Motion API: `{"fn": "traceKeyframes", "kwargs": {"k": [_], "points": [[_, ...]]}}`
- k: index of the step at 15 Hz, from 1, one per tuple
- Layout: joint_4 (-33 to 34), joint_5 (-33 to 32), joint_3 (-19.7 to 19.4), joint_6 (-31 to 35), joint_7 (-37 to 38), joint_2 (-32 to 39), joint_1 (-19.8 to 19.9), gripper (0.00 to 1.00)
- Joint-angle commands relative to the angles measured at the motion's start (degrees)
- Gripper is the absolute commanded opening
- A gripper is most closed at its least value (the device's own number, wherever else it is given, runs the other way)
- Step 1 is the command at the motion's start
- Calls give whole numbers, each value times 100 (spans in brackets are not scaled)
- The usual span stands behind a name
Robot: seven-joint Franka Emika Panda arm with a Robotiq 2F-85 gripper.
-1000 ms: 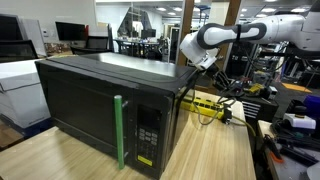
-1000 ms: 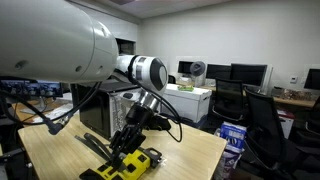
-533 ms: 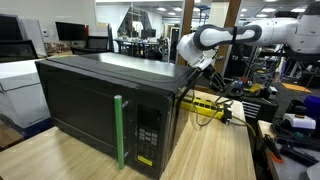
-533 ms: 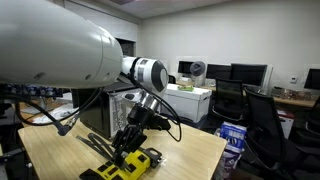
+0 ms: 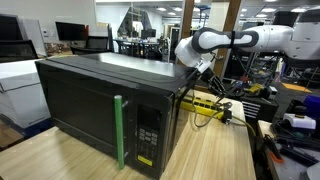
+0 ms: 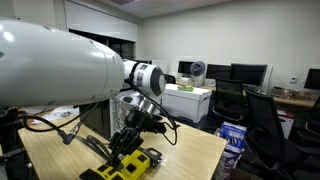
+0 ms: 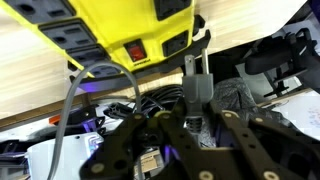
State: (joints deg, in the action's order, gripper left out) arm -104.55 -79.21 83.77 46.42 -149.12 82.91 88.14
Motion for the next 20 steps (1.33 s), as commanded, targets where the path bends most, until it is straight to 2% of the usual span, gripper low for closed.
{"fn": "traceKeyframes", "kwargs": {"k": [1,2,11,20], "points": [[-63,-145,291,-495,0,382,53,7],[-68,100,143,-368,0,123,19,7],[170,101,117,-596,0,134,-63,7],[76,146,65,-844,0,134,9,7]]}}
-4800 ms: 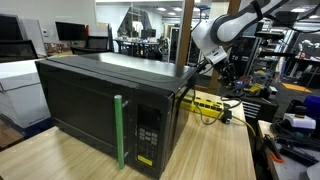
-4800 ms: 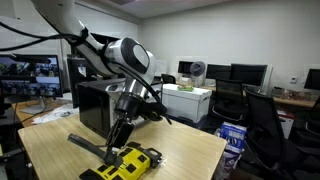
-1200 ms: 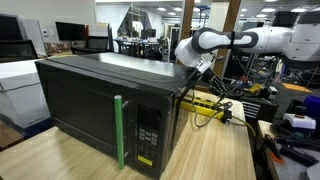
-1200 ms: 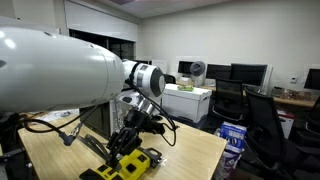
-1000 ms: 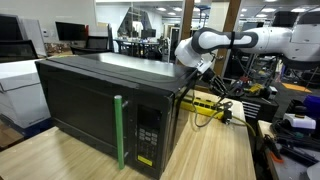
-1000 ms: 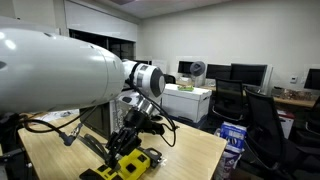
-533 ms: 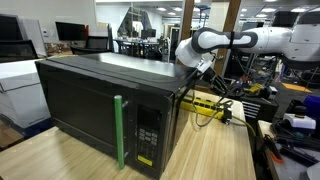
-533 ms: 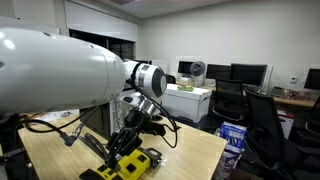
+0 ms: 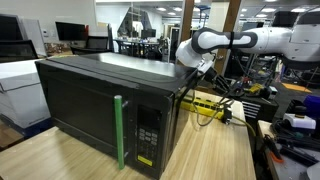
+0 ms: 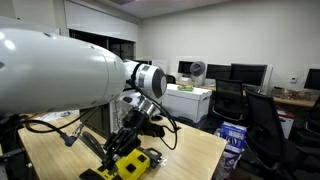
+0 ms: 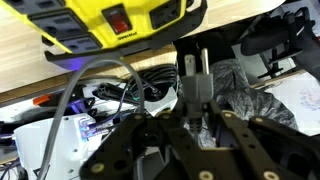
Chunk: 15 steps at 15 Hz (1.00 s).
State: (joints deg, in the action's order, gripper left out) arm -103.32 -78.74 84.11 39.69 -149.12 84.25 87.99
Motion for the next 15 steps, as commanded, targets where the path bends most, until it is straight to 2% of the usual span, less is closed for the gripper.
{"fn": "traceKeyframes", "kwargs": {"k": [1,15], "points": [[-52,102,18,-176,0,0,27,7],[-174,373,-54,48,0,0,110,7]]}}
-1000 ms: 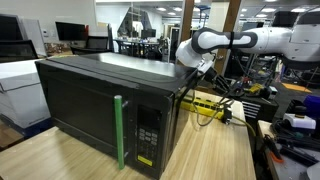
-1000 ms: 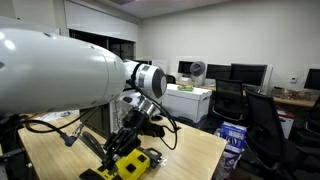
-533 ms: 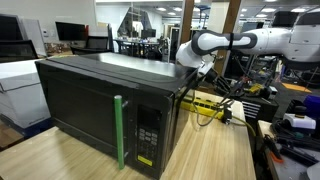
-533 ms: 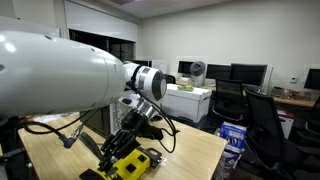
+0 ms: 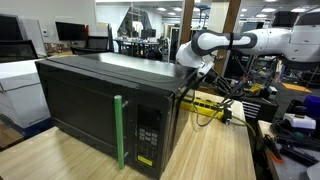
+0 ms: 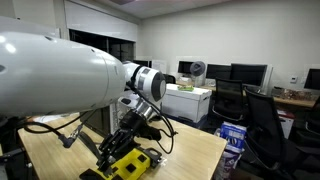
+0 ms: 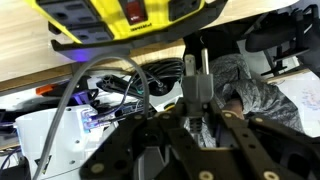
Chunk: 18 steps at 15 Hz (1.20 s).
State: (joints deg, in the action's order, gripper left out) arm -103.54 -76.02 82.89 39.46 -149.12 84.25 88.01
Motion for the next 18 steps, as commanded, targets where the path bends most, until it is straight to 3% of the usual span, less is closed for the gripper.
{"fn": "traceKeyframes", "kwargs": {"k": [1,18], "points": [[-114,119,49,66,0,0,86,7],[320,207,-156,208,0,1,-238,7]]}}
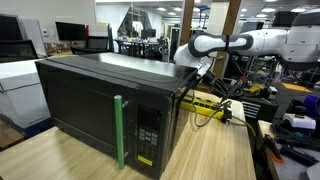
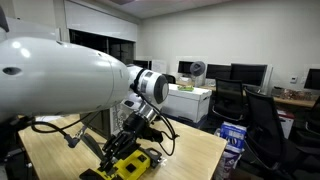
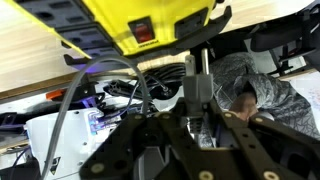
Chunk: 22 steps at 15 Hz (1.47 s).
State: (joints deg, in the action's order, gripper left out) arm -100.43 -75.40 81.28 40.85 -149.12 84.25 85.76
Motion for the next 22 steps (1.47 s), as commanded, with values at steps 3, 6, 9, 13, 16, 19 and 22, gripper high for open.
{"fn": "traceKeyframes", "kwargs": {"k": [3,6,9,13,16,19,22], "points": [[51,197,-19,70,0,0,-53,7],[93,145,-25,78,0,0,-69,7],[185,141,-24,77,0,0,-86,7],[250,148,-24,88,0,0,-88,7],[290,155,-38,109,0,0,-119,7],[305,158,-55,125,0,0,-155,7],[315,154,-87,117,0,0,-169,7]]}}
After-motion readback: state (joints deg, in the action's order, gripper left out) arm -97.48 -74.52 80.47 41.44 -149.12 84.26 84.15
